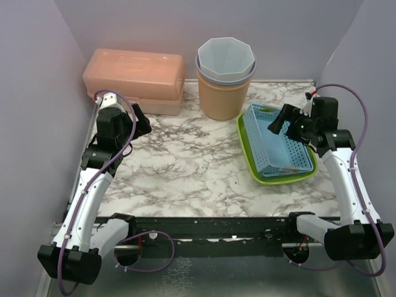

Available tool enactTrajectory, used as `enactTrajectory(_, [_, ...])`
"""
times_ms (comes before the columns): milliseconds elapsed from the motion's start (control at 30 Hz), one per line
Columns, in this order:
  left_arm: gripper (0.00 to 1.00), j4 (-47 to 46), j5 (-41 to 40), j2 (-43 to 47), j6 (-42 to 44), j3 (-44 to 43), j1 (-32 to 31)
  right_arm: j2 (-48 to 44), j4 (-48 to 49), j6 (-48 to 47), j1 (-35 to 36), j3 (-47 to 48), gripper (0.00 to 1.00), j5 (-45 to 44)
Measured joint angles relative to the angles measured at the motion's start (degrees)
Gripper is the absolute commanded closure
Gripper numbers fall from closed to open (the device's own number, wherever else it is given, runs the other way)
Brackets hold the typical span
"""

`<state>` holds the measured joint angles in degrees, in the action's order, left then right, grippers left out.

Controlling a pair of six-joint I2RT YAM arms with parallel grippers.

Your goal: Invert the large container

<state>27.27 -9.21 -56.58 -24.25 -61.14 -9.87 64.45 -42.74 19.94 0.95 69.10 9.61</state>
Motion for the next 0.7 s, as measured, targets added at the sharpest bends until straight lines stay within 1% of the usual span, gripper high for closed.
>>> enactTrajectory(167, [0.01,1.2,6.5,3.4,-3.0,5.0,0.0,1.5,2.1,1.3,0.0,-5.2,0.0,10.1])
enactTrajectory(333, [0.01,1.0,12.7,5.3,-4.9,9.4,0.0,6.1,5.9,2.9,0.0,-7.8,0.0,18.4])
enactTrajectory(467, [0.01,1.1,15.2,5.6,-5.5,11.7,0.0,11.9,7.4,3.1,0.0,-8.1,0.0,22.3])
enactTrajectory(600, [0.01,1.1,16.6,5.6,-5.5,12.3,0.0,16.8,7.6,2.5,0.0,-8.1,0.0,23.5])
enactTrajectory(633, [0.01,1.0,16.8,5.5,-5.5,12.4,0.0,17.4,7.5,2.3,0.0,-8.1,0.03,23.4])
enactTrajectory(700, [0.01,1.0,17.1,5.3,-5.5,12.5,0.0,17.9,6.8,1.3,0.2,-7.6,0.17,22.7])
